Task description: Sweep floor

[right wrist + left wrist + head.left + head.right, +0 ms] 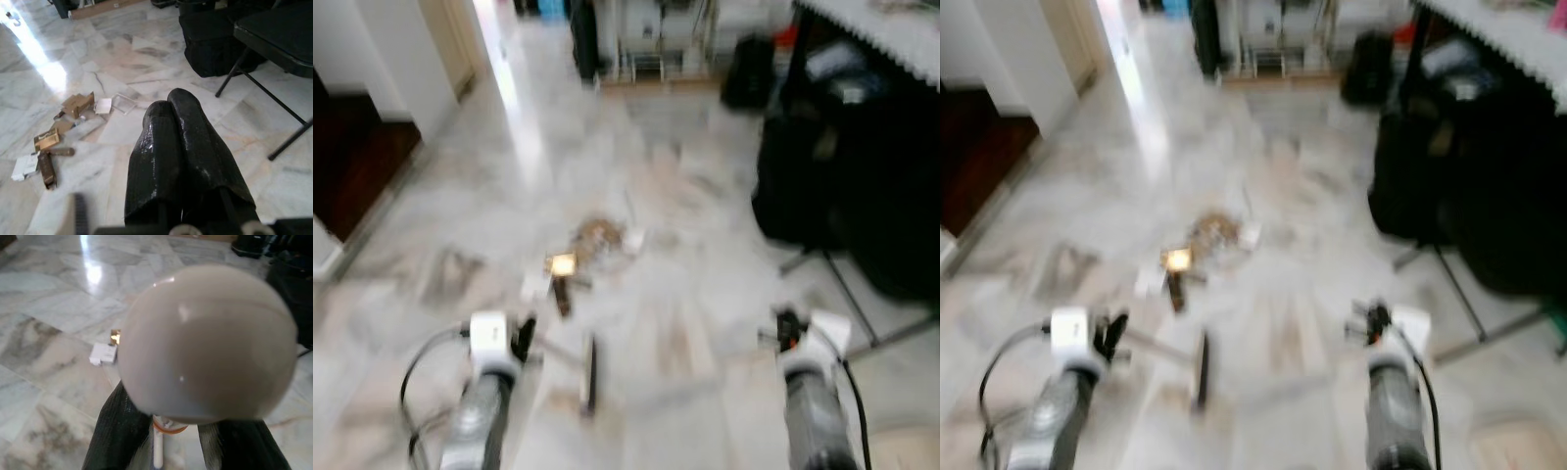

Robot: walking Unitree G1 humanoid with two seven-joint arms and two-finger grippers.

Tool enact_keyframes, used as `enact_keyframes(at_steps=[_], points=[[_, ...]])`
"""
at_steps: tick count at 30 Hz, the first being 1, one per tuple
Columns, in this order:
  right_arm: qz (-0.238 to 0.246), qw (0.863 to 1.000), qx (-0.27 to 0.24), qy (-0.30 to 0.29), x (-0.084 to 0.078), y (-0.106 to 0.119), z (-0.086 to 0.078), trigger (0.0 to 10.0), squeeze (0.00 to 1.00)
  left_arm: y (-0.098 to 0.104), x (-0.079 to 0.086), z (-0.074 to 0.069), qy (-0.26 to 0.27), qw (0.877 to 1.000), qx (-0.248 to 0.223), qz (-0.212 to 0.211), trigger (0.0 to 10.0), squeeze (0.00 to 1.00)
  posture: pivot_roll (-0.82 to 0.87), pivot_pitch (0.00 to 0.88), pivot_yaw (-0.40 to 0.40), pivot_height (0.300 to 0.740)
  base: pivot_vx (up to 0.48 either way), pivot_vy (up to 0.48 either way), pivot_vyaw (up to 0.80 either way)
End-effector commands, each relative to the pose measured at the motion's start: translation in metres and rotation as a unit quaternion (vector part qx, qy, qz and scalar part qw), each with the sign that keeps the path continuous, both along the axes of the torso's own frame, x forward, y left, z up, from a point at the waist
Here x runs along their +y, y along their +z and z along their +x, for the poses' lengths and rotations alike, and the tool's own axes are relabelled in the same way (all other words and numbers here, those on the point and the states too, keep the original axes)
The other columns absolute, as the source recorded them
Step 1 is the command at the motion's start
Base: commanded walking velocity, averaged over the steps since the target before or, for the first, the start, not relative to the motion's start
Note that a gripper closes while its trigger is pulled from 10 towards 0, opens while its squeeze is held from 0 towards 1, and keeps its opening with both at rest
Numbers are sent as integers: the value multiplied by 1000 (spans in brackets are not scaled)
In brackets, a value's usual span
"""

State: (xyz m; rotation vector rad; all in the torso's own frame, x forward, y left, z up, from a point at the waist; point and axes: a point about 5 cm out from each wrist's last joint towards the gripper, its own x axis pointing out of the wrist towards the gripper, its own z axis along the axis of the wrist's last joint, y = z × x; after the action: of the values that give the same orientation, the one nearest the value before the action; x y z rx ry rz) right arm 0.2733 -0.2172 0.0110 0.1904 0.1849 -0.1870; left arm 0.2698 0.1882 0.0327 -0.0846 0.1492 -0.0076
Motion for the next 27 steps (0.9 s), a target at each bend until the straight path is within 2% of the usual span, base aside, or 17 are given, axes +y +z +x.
enact_keyframes(at_steps=[1, 4, 14, 21, 27], points=[[0, 1000, -4, 2, 1, 2, 2, 10000, 0, 1, 0, 0, -1, 1000, 0, 4, 10000, 0, 15, 46, 24, 740, -274, 0, 0], [0, 1000, -3, 3, 1, 2, 2, 10000, 0, 1, 0, 0, 0, 1000, 0, 4, 10000, 0, 14, 44, 24, 740, -266, 0, 0], [0, 1000, -4, 6, 0, 2, 2, 10000, 0, 2, 0, 2, 2, 1000, -2, 5, 10000, 0, 8, 26, 23, 740, 0, 0, 0], [-4, 1000, -1, 12, 2, 2, 3, 10000, 0, -2, 0, 1, -4, 1000, 9, 26, 10000, 0, 10, 17, 21, 740, 0, 0, 0], [-7, 1000, -3, 16, 4, 2, 3, 10000, 0, -2, 0, 0, -6, 1000, 10, 28, 10000, 0, 7, 19, 20, 740, 0, -291, 706]])
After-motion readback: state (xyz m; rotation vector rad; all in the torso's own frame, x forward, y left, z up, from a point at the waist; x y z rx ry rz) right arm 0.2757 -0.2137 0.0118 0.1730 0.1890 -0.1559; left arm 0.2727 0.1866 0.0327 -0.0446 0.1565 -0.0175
